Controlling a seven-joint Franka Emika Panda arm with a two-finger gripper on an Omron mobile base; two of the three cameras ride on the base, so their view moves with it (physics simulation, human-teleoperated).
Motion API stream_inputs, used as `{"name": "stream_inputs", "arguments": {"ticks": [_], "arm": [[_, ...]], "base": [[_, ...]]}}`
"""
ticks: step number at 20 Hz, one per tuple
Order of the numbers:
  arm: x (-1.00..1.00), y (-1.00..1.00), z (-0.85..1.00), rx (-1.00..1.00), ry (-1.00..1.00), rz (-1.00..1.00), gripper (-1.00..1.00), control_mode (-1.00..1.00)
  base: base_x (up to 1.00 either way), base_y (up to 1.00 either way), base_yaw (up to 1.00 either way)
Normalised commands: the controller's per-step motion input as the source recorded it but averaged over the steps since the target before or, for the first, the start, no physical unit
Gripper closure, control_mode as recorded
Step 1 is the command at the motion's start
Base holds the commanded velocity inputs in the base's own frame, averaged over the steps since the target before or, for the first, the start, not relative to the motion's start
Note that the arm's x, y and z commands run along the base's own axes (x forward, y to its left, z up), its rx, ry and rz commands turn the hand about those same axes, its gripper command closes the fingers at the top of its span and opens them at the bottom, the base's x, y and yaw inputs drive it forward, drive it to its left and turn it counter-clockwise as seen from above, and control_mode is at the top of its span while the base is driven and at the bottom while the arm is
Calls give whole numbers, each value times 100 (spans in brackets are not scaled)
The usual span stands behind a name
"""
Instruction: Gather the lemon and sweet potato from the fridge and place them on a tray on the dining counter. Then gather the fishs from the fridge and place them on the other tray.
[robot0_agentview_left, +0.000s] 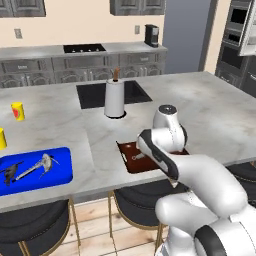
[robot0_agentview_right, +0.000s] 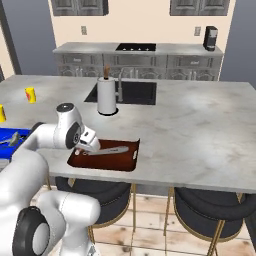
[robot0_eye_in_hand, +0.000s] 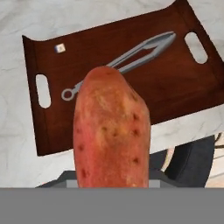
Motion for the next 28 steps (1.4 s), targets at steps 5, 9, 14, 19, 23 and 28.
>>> {"name": "stream_inputs", "arguments": {"ticks": [5,9,14,19,23,28], "arm": [[59,10,-35,0,7,0,100,-100],[56,8,-37,0,7,0,100,-100],[53,5,-37,0,8,0,100,-100],[44,3,-39,0,7,0,100,-100],[31,3,-34,0,6,0,100,-100],[31,2,-31,0,5,0,100,-100]], "base": [[0,0,0],[0,0,0],[0,0,0],[0,0,0],[0,0,0],[0,0,0]]}}
